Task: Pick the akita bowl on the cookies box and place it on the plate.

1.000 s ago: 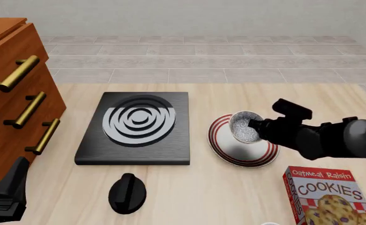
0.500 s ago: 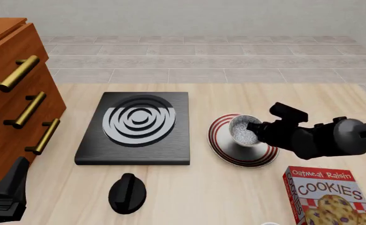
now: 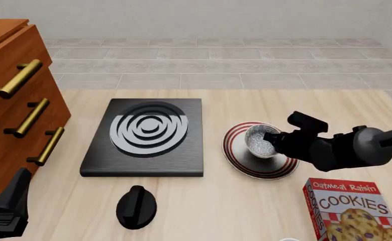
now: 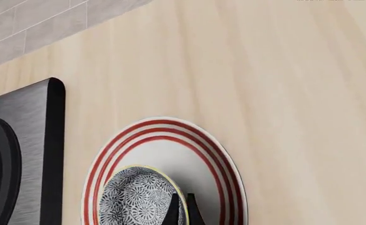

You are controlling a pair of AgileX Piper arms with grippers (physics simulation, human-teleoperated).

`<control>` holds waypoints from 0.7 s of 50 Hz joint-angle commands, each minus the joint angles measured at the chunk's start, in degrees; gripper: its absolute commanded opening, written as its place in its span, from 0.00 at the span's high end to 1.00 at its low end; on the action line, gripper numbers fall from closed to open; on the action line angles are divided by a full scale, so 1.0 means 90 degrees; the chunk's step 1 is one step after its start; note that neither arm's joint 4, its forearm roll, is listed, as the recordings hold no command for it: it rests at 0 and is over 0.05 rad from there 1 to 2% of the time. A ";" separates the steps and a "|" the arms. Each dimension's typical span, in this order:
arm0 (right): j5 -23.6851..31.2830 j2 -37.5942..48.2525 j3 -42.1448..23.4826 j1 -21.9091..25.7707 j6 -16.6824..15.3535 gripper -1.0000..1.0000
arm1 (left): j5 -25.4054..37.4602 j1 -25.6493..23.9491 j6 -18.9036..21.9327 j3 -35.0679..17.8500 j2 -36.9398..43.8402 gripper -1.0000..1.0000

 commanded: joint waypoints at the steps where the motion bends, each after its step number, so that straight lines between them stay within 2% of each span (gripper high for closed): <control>1: -0.0014 0.0006 -0.0029 0.0008 -0.0008 1.00 | 0.0000 0.0000 0.0000 0.0000 0.0000 0.00; 12: -0.0112 -0.0105 0.0075 0.0089 0.0109 1.00 | 0.0000 0.0000 0.0000 0.0000 0.0000 0.00; 13: -0.0090 -0.0111 0.0057 0.0068 0.0070 0.00 | 0.0000 0.0000 0.0000 0.0000 0.0000 0.00; 27: -0.0114 -0.0372 0.0187 0.0004 0.0119 0.00 | 0.0000 0.0000 0.0000 0.0000 0.0000 0.00; 35: 0.0303 -0.1311 0.0298 -0.0144 0.0091 0.00 | 0.0000 0.0000 0.0000 0.0000 0.0000 0.00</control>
